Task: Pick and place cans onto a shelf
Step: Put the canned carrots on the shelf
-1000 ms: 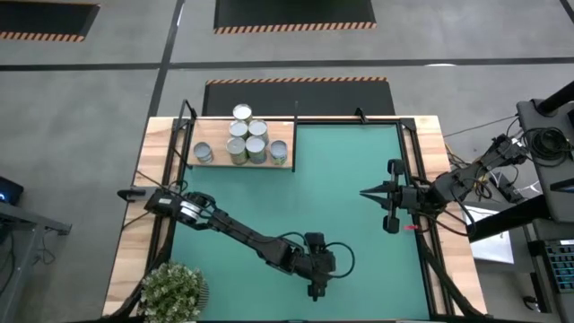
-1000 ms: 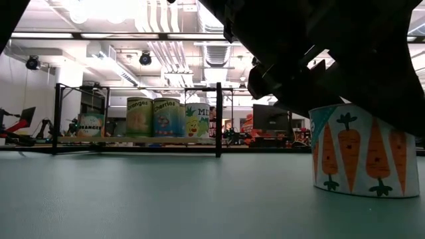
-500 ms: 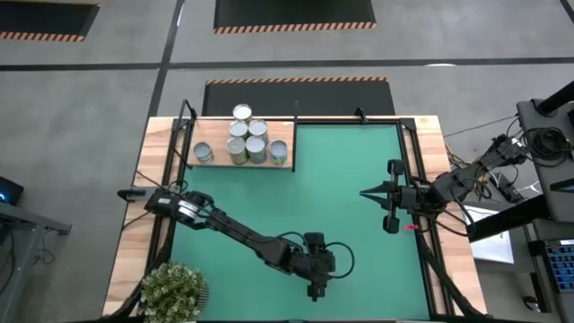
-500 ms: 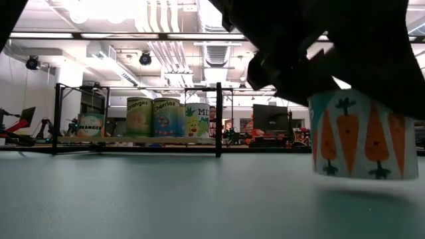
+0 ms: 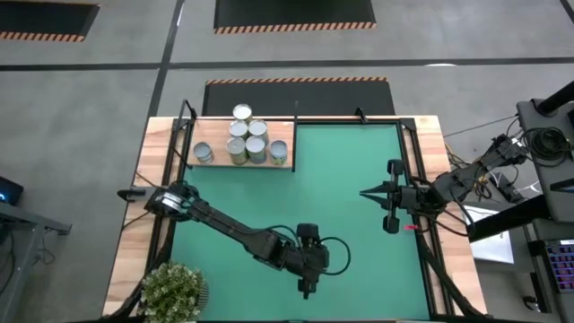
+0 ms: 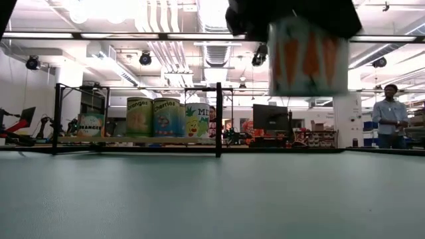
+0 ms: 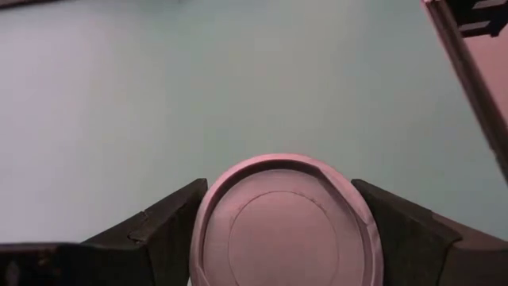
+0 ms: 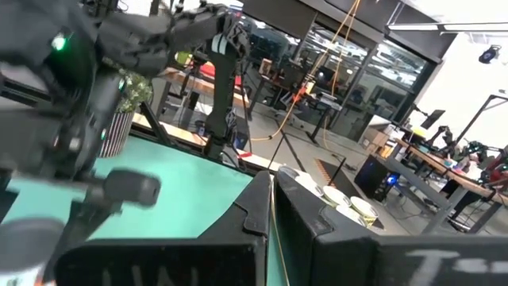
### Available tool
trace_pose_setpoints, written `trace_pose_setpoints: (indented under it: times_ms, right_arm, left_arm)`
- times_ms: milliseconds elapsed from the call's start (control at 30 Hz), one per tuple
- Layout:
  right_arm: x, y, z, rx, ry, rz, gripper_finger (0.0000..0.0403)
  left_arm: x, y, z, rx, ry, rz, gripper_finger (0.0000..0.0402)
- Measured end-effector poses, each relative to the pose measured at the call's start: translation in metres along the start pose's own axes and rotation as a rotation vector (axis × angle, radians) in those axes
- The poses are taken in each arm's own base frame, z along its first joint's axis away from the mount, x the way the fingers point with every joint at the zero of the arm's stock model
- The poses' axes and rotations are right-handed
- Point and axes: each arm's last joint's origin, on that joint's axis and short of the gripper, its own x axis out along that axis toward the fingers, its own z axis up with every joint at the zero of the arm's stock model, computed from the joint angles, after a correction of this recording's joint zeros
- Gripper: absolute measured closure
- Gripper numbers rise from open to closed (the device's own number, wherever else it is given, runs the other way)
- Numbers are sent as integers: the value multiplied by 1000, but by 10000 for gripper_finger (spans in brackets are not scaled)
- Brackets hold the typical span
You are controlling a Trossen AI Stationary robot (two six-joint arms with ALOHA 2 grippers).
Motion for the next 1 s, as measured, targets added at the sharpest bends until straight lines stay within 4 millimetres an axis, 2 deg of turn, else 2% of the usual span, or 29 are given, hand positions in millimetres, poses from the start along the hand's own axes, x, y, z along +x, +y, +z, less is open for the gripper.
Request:
trace_pose_setpoints:
  times_ms: [367,567,733,1000]
  right_arm:
    - [0,0,0,-1,1,1,394]
    - [0,0,0,0,1,0,394]
    - [0,0,0,3,1,1,394]
    - [0,0,0,3,1,0,394]
  left_arm:
    - [-46,0,12,55,-21,14,122]
    - [-68,1,9,112,35,47,121]
    - [-108,22,11,106,74,178,120]
    - [-183,66,12,-16,1,559,120]
